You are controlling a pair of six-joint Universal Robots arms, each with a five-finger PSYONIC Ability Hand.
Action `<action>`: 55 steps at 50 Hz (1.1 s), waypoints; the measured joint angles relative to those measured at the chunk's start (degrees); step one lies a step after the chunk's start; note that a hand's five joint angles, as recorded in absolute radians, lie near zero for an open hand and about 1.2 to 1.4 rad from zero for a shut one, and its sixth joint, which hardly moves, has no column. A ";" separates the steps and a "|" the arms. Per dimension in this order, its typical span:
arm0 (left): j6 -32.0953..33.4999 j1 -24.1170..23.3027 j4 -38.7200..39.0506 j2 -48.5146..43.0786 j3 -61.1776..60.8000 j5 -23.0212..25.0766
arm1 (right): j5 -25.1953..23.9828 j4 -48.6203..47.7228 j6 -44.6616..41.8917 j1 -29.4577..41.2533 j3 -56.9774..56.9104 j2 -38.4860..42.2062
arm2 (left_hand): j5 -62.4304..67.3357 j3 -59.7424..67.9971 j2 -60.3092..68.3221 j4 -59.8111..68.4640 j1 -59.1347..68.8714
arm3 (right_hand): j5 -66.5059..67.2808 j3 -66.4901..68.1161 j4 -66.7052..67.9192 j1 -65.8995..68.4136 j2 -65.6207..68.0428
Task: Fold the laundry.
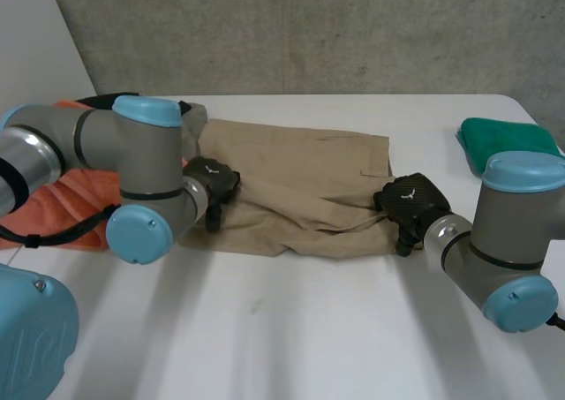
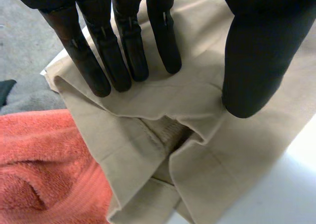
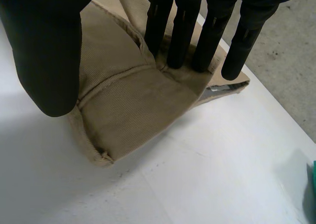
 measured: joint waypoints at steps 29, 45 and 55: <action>5.42 -2.14 -1.64 26.76 -18.97 3.33 | -3.77 16.35 4.84 -4.06 -4.47 -7.54 | 30.11 31.09 31.37 31.39 27.27 | -8.27 -6.73 -7.78 -6.29 -6.57; -2.08 1.28 -3.66 36.00 -24.25 11.41 | -8.36 16.56 10.49 -2.83 -0.56 -7.16 | 30.09 31.09 31.36 31.38 27.27 | -6.75 -6.73 -7.65 -6.29 -6.56; -4.80 3.93 -3.54 36.00 -27.03 13.09 | -6.42 10.53 6.65 -0.65 5.19 -6.87 | 30.09 31.10 31.37 31.39 27.27 | -0.91 -1.93 -2.00 -0.73 -1.55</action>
